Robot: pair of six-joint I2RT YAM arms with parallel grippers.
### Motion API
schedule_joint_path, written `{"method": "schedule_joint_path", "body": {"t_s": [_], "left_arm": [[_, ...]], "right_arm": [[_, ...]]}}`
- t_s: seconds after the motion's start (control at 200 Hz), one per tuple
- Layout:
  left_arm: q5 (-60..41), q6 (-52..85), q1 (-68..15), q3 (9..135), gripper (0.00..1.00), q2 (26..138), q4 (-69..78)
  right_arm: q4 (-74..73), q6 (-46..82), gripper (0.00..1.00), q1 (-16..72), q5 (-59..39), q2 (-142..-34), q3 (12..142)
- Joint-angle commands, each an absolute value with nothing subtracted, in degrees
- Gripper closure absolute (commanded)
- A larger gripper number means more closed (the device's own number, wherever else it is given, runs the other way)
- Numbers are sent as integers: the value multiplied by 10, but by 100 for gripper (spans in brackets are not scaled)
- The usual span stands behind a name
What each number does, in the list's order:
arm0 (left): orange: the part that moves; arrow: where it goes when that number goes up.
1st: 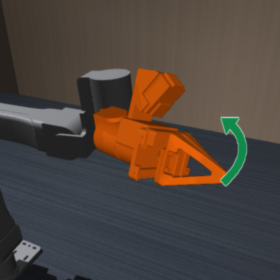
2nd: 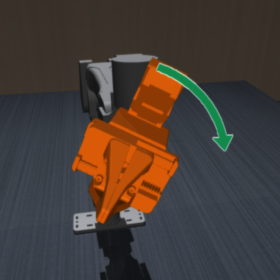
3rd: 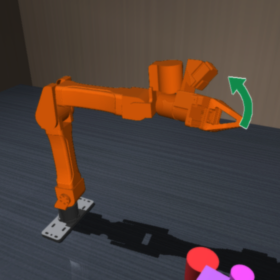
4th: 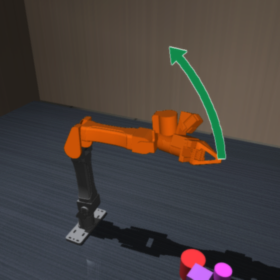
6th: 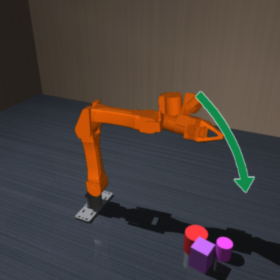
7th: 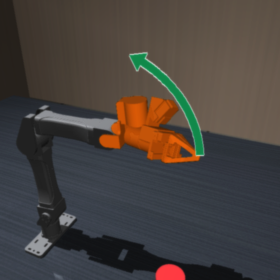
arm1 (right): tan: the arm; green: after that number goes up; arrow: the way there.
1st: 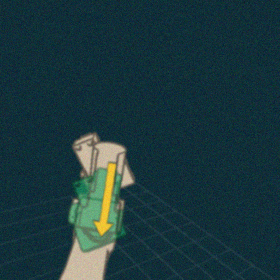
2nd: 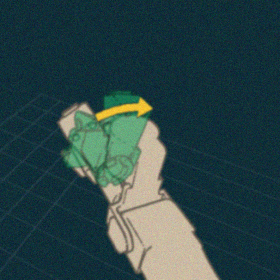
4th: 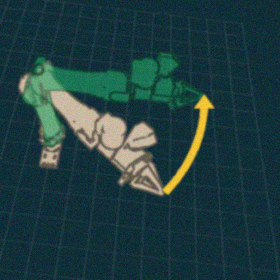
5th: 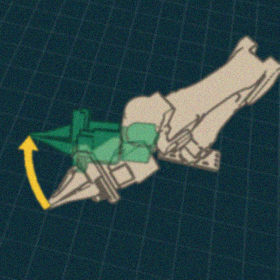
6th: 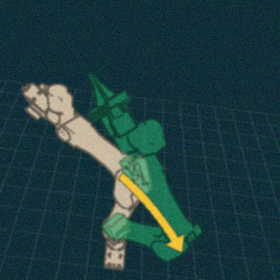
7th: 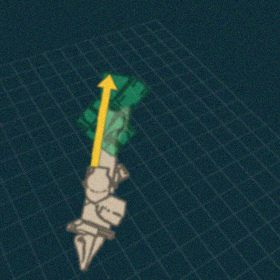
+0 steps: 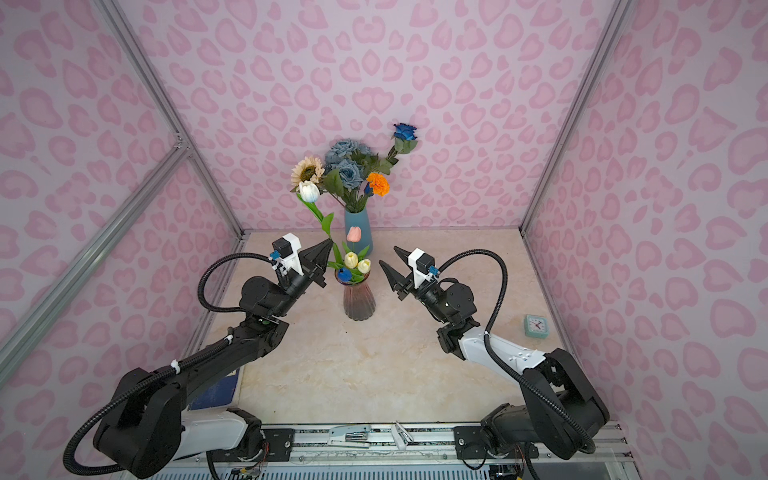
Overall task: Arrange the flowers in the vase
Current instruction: 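Lower the pale blue tulip stem into the pink vase with the left gripper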
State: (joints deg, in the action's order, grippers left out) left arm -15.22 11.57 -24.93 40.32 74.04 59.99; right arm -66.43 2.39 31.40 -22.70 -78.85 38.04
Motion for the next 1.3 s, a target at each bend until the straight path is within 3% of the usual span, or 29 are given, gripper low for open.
{"method": "schedule_joint_path", "body": {"t_s": [0.0,0.81,1.215,1.29], "left_arm": [[-162,119,-249,403,97,727,615],[-145,142,-247,378,97,785,672],[-129,116,-247,333,97,753,630],[-132,108,-247,329,86,740,612]], "right_arm": [[-671,20,48,315,-227,-787,378],[-690,24,48,315,-225,-787,369],[-688,24,48,315,-230,-791,372],[-689,25,48,315,-232,-794,374]]}}
